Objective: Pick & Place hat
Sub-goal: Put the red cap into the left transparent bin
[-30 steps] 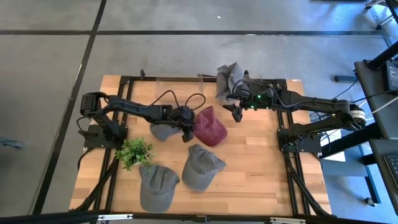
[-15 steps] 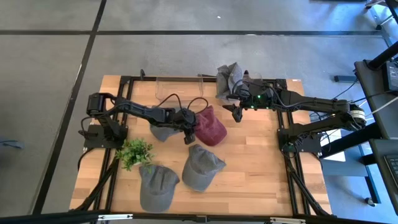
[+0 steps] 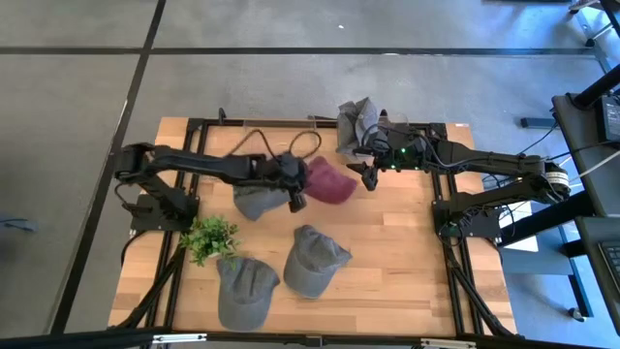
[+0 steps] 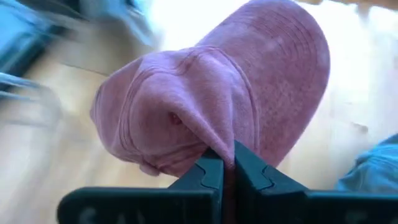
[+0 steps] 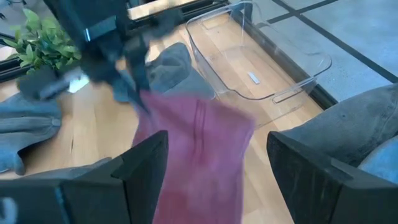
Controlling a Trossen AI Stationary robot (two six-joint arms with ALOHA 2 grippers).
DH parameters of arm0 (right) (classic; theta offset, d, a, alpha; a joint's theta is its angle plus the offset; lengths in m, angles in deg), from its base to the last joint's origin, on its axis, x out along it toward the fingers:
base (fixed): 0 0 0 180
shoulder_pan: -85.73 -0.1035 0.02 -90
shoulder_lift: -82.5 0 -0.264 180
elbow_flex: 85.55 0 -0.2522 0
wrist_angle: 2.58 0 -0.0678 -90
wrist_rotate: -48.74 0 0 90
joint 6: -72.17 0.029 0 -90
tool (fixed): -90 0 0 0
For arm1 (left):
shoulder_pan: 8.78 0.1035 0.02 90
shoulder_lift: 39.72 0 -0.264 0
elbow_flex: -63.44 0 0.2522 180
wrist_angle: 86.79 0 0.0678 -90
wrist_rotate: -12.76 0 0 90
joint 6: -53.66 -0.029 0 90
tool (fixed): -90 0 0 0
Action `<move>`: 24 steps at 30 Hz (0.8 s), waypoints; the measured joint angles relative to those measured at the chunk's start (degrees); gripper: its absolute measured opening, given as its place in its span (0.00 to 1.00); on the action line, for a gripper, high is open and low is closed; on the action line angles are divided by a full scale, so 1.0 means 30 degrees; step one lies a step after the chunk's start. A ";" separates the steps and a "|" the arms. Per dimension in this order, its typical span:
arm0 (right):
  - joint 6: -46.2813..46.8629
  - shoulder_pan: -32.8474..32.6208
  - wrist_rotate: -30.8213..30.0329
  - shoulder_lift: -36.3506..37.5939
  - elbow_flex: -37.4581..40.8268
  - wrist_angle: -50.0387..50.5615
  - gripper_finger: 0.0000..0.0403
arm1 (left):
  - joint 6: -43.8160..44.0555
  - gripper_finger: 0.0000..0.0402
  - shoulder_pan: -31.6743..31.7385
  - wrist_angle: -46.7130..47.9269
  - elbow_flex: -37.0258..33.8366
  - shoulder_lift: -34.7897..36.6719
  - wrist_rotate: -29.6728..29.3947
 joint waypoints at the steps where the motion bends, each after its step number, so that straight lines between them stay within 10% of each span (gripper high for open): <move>1: -0.0025 0.0000 -0.0009 0.0000 0.0000 -0.0002 0.68 | -0.0278 0.02 0.0082 0.0899 0.0280 0.0536 -0.0560; 12: -0.0406 0.0022 -0.2705 0.0000 0.0000 -0.0106 0.68 | -0.6666 0.01 0.0891 0.7247 0.1202 0.5954 -0.8880; 24: -0.0370 0.0022 -0.3665 0.0000 0.0000 -0.0115 0.68 | -0.8729 0.01 0.4366 0.9295 0.1194 0.4753 -1.4044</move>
